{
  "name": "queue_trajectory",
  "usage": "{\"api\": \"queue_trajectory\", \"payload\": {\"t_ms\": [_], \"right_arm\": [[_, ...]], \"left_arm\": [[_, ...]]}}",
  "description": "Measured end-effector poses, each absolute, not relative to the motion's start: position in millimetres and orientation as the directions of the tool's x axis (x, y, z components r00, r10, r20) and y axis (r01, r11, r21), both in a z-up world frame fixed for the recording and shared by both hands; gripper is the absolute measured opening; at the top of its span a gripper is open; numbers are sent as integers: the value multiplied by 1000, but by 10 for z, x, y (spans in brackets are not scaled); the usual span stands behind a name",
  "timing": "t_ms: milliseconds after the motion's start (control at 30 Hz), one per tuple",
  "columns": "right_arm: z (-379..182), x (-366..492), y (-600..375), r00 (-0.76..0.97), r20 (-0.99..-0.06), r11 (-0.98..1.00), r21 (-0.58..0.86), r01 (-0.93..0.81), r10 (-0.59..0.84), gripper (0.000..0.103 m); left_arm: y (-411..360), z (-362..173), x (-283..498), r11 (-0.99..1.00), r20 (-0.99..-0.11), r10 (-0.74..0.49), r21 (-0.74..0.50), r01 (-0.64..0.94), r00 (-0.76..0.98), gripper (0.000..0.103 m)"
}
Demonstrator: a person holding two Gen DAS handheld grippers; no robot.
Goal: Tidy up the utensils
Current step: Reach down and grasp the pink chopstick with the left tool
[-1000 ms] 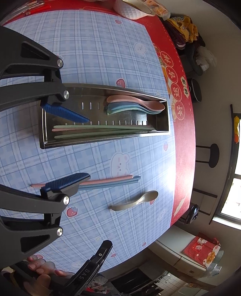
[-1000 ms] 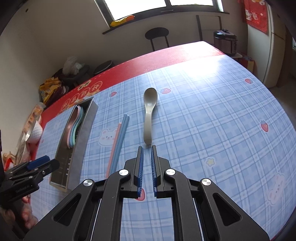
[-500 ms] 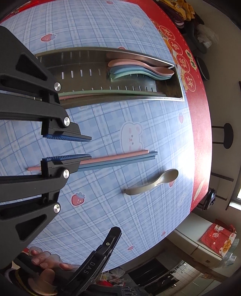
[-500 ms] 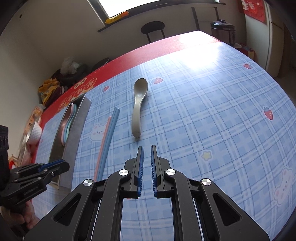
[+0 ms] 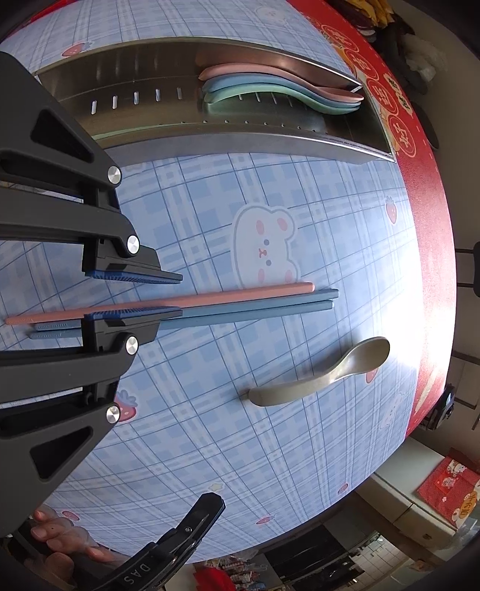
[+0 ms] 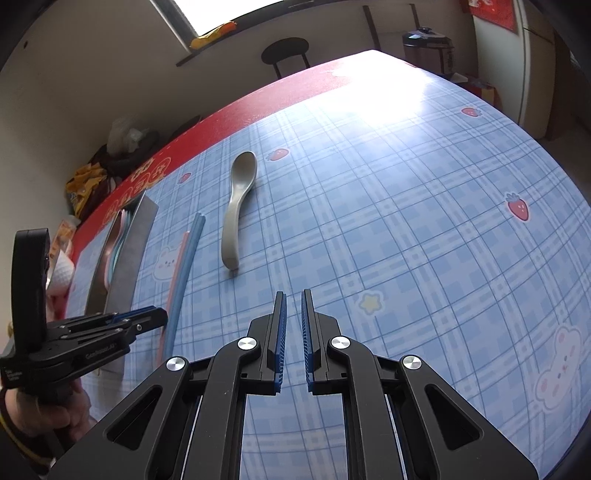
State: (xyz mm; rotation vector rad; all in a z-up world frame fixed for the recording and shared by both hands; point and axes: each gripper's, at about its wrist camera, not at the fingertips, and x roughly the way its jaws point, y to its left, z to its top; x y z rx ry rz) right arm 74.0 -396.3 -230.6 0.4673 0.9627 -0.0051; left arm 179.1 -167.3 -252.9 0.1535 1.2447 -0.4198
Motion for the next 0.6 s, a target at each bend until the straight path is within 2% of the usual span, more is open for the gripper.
{"api": "queue_trajectory", "payload": {"t_ms": [333, 600], "right_arm": [[-2315, 747, -3961, 582, -785, 896, 394, 203, 213, 9], [-2352, 703, -3995, 577, -789, 891, 399, 217, 212, 9]], "left_arm": [[-1738, -2565, 1780, 905, -947, -156, -23, 425, 280, 12], [-1733, -2571, 1779, 903, -939, -173, -31, 429, 298, 12]]}}
